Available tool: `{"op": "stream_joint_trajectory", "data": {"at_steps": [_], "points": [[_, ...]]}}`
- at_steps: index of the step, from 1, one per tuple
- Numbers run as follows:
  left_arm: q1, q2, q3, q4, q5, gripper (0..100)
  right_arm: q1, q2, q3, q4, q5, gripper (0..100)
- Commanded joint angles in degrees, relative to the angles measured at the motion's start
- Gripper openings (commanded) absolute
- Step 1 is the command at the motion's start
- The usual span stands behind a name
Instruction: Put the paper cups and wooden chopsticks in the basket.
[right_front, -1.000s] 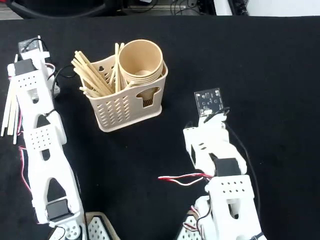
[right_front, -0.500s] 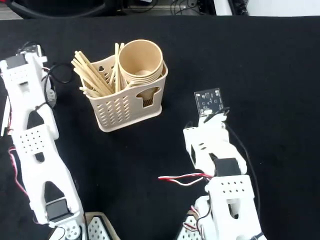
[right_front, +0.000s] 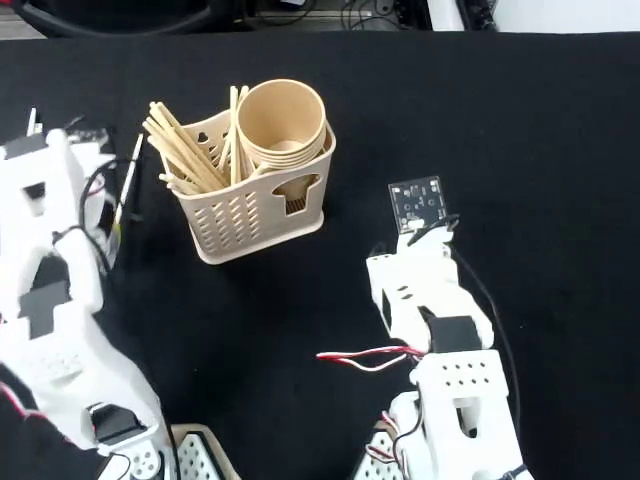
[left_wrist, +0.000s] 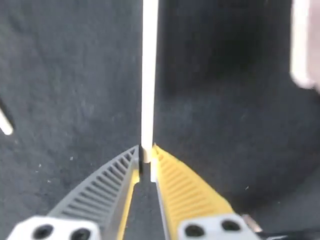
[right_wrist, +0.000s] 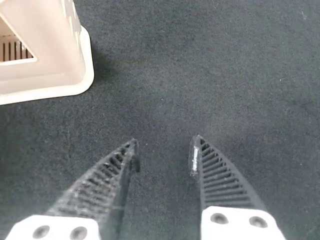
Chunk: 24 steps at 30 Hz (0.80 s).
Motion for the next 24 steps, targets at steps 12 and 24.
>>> {"op": "stream_joint_trajectory", "data": {"at_steps": [12, 24], "points": [[-5.4, -22.0, 9.9, 2.6, -4.2, 21, -0.9, -0.9, -0.2, -0.8, 0.0, 17.3], [3.7, -13.7, 9.6, -31.8, -1.1, 22, -0.9, -0.9, -0.1, -0.9, 0.0, 17.3]]}}
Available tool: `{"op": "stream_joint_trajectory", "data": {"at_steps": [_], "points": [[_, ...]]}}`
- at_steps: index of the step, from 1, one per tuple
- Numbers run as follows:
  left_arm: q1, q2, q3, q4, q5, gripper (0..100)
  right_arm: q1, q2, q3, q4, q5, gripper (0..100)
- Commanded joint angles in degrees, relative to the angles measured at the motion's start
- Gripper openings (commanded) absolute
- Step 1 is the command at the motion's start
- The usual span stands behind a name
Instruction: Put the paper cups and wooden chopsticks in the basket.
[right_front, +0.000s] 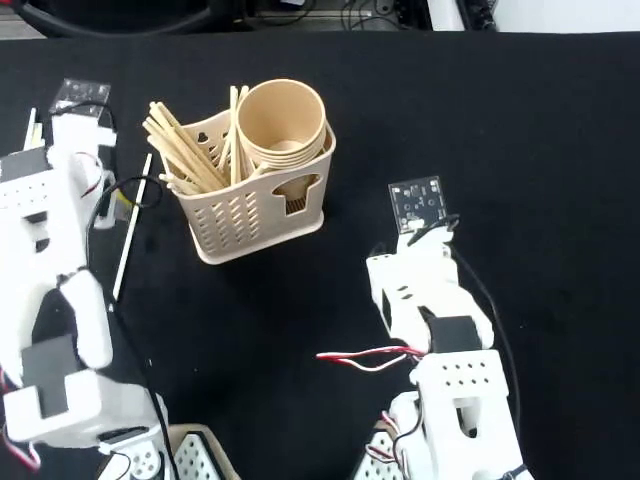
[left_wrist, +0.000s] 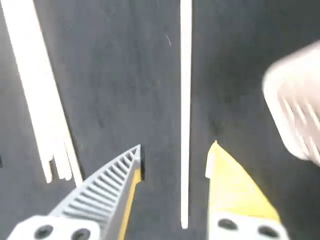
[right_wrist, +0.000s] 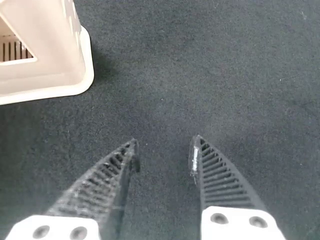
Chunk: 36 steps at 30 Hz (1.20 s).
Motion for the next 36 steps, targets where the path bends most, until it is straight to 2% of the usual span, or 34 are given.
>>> {"op": "stream_joint_trajectory", "data": {"at_steps": [1, 6, 11, 15, 20, 23, 25, 29, 34, 36], "points": [[0.8, 9.3, -5.4, -6.9, 4.0, 22, -0.9, -0.9, -0.1, -0.9, 0.0, 17.3], [1.7, 26.0, -18.5, -5.5, 7.4, 21, -0.9, -0.9, -0.1, -0.9, 0.0, 17.3], [3.6, 35.1, -32.8, 5.7, 7.3, 21, -0.9, -0.9, -0.1, -1.0, 0.0, 17.3], [4.1, 38.4, -42.1, 9.7, 7.6, 21, -0.9, -0.9, -0.1, -1.0, 0.0, 17.3], [4.1, 44.7, -49.2, 7.6, 7.8, 21, -0.9, -0.9, -0.1, -1.0, 0.0, 17.3], [3.9, 51.8, -52.1, 3.0, 11.6, 21, -0.9, -0.9, -0.1, -1.0, 0.0, 17.3], [3.7, 55.7, -54.4, 3.3, 12.1, 21, -0.9, -0.9, -0.1, -0.9, 0.0, 17.3], [3.8, 61.0, -61.9, 10.2, 11.6, 20, -0.8, -0.9, -0.1, -0.9, 0.0, 17.3], [2.9, 63.9, -71.4, 19.1, 12.0, 4, -0.7, -0.9, -0.1, -0.9, 0.0, 17.3], [2.8, 64.4, -75.0, 23.6, 12.0, 4, -0.7, -0.9, -0.1, -0.9, 0.0, 17.3]]}}
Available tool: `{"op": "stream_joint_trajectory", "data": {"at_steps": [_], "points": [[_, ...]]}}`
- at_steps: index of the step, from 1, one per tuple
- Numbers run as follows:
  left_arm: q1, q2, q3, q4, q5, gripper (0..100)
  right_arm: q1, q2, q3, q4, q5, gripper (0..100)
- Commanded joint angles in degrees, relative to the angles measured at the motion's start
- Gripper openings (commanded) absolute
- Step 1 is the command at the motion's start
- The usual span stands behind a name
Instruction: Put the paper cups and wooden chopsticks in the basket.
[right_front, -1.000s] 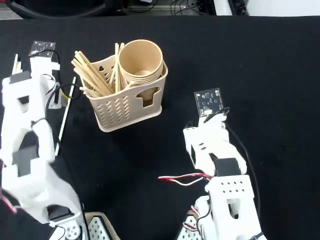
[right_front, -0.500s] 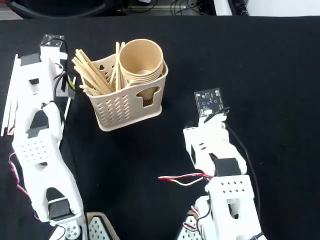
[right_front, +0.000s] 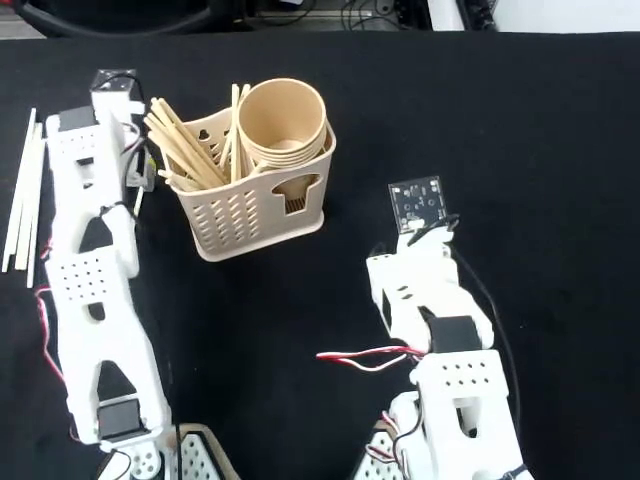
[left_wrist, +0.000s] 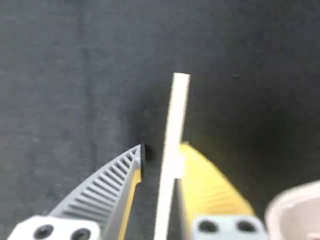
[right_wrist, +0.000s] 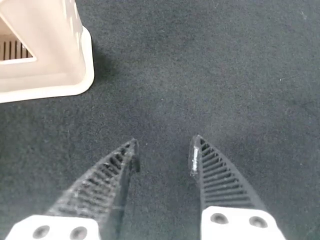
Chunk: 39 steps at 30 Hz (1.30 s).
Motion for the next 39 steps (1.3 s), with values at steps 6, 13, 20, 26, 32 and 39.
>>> {"op": "stream_joint_trajectory", "data": {"at_steps": [6, 13, 20, 26, 32, 39], "points": [[-1.9, 0.7, -20.3, 15.9, 1.3, 3, -0.8, -0.9, -0.2, -0.9, 0.0, 17.3], [-5.6, -0.4, -26.8, 15.9, 10.1, 3, -0.8, -0.9, -0.2, -1.0, 0.0, 17.3], [-5.5, -17.7, -20.4, 16.0, 23.1, 3, -0.8, -0.9, -0.2, -1.0, 0.0, 17.3], [-1.0, -42.5, -7.1, 15.7, 28.8, 3, -0.9, -0.9, -0.1, -1.1, 0.0, 17.3], [6.4, -59.8, -2.0, 12.8, 28.7, 3, -0.9, -0.9, -0.1, -1.1, 0.0, 17.3], [7.6, -70.2, -2.2, 8.5, 29.2, 3, -0.9, -0.9, -0.1, -1.0, 0.0, 5.8]]}}
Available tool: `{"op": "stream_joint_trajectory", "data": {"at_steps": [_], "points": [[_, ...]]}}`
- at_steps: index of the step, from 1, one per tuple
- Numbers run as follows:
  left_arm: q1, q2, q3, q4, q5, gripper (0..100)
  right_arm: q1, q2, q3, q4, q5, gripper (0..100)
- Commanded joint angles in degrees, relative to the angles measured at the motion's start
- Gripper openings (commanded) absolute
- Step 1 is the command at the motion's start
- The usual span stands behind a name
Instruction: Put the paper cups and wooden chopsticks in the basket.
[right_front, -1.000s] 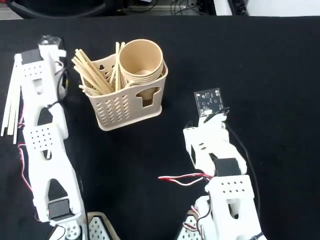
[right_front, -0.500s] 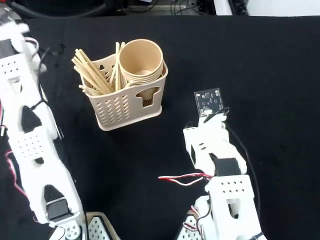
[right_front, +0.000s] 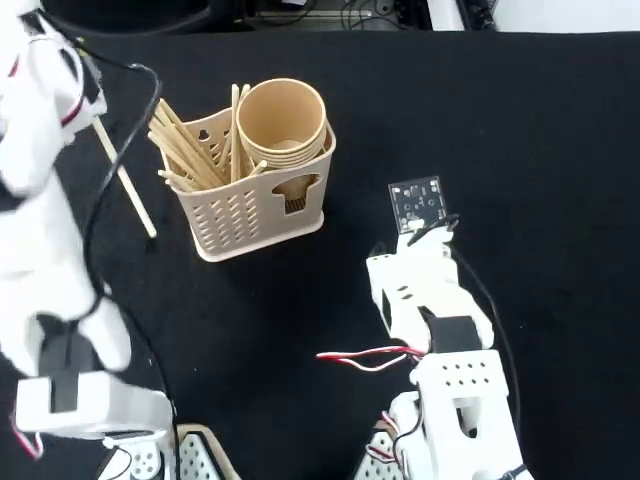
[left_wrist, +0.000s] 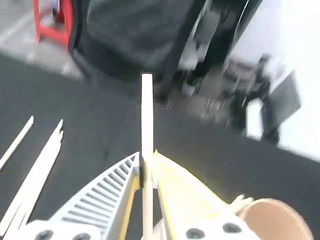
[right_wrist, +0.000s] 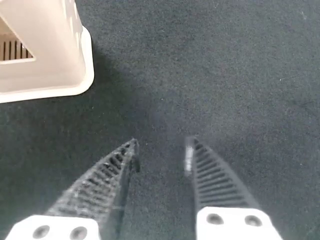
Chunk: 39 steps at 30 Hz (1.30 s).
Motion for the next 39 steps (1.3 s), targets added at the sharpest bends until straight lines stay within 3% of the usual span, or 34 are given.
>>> {"op": "stream_joint_trajectory", "data": {"at_steps": [1, 6, 14, 24, 30, 34, 39], "points": [[0.7, -7.2, 0.0, -1.8, 0.6, 3, -0.9, -0.9, -0.3, -1.0, 0.0, 3.9], [0.7, -13.6, -0.5, -1.8, 3.1, 3, -0.9, -0.9, -0.3, -1.0, 1.5, 3.9], [0.7, -21.7, 2.7, -10.4, 5.4, 3, -1.1, -0.9, -0.3, -1.0, 1.6, 1.1], [0.6, -25.5, 30.1, -27.8, 9.3, 3, -5.2, -0.8, 0.7, -1.0, 1.7, 1.2], [0.8, -35.5, 55.6, -47.6, 9.4, 3, -5.0, -0.8, 0.7, -1.1, 1.7, 1.2], [5.7, -44.2, 74.6, -65.5, 8.7, 3, -4.9, -0.8, 0.6, -1.1, 1.7, 1.2], [13.3, -51.8, 95.3, -86.0, -0.9, 3, -4.9, -0.8, 0.5, -1.1, 1.7, 1.3]]}}
